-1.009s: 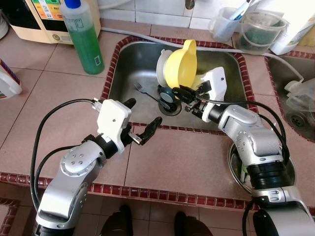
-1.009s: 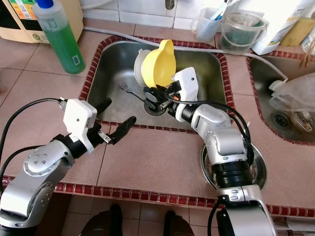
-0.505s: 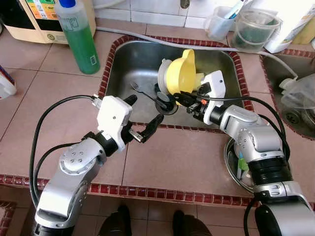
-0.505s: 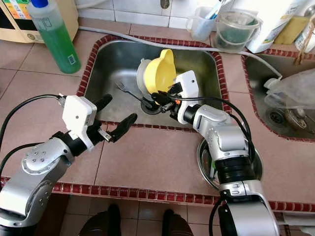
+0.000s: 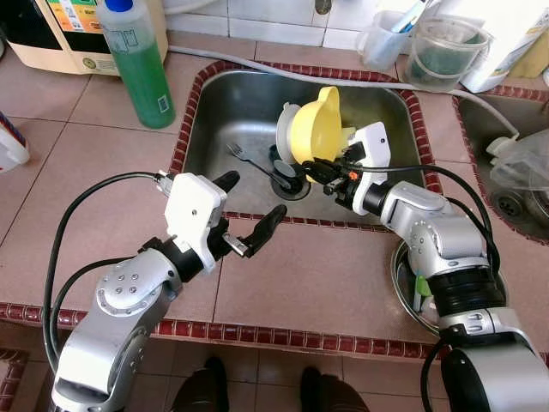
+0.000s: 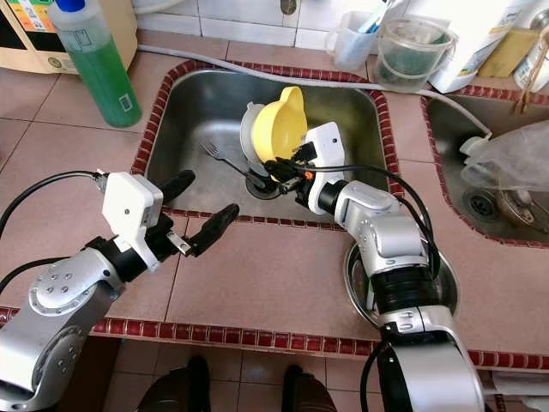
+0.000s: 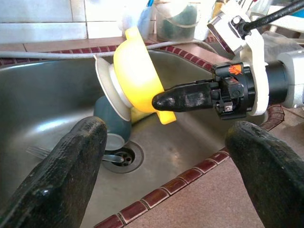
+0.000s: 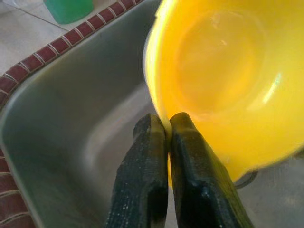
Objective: Kitchen organization
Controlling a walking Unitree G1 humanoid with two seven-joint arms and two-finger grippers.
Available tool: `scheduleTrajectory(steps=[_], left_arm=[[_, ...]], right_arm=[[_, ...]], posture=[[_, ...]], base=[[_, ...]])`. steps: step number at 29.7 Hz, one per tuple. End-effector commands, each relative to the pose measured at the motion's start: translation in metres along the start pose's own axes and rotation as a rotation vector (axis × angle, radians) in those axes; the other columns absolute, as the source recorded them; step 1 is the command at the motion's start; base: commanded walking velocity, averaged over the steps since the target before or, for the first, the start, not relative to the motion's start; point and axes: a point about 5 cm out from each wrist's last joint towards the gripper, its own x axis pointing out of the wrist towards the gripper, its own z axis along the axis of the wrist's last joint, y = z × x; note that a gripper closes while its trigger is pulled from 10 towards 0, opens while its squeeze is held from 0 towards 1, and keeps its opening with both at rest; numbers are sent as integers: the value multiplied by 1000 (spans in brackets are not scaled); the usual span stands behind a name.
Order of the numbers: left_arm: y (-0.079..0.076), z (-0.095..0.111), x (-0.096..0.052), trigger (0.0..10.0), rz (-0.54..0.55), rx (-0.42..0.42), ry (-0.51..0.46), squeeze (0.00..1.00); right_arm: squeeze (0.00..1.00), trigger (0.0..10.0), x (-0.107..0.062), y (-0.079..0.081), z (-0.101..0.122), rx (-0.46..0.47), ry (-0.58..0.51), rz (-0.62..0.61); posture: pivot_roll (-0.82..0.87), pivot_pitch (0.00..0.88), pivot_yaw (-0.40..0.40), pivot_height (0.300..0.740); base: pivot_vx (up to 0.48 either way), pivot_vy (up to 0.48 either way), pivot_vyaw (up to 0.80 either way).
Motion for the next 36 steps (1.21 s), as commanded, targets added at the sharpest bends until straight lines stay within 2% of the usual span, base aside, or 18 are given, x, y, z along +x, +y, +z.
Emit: scheduleTrajectory(steps=[1,16,24,27,30,31,34,36], left_arm=[[-5,2,-2,10000,-26,-7,-5,0],[-4,3,0,10000,-21,-16,-11,0],[1,3,3,10000,-5,-2,-20,0],[6,1,4,10000,25,18,-18,0],[14,-3,5,10000,73,4,-5,0],[24,-10,6,10000,139,-7,9,0],[43,-15,9,10000,280,-22,22,0],[47,-17,10,10000,307,-40,29,0]], right_arm=[[1000,10000,0,-1,7,-6,-24,11],[1000,10000,2,-4,11,-14,-38,10],[1000,10000,3,-7,22,-53,-98,-23],[1000,10000,4,-8,26,-66,-130,-49],[1000,10000,3,-9,29,-69,-159,-72],[1000,10000,3,-9,31,-72,-205,-112],[1000,10000,1,-8,32,-48,-278,-179],[1000,10000,1,-6,32,-48,-292,-189]], posture=[[29,295,-71,740],[30,291,-72,740],[30,269,-69,740],[31,256,-66,740],[35,238,-64,740],[36,217,-62,740],[44,180,-62,740],[45,159,-59,740]], base=[[0,0,0],[0,0,0],[0,0,0],[0,0,0],[0,0,0],[0,0,0],[0,0,0],[0,0,0]])
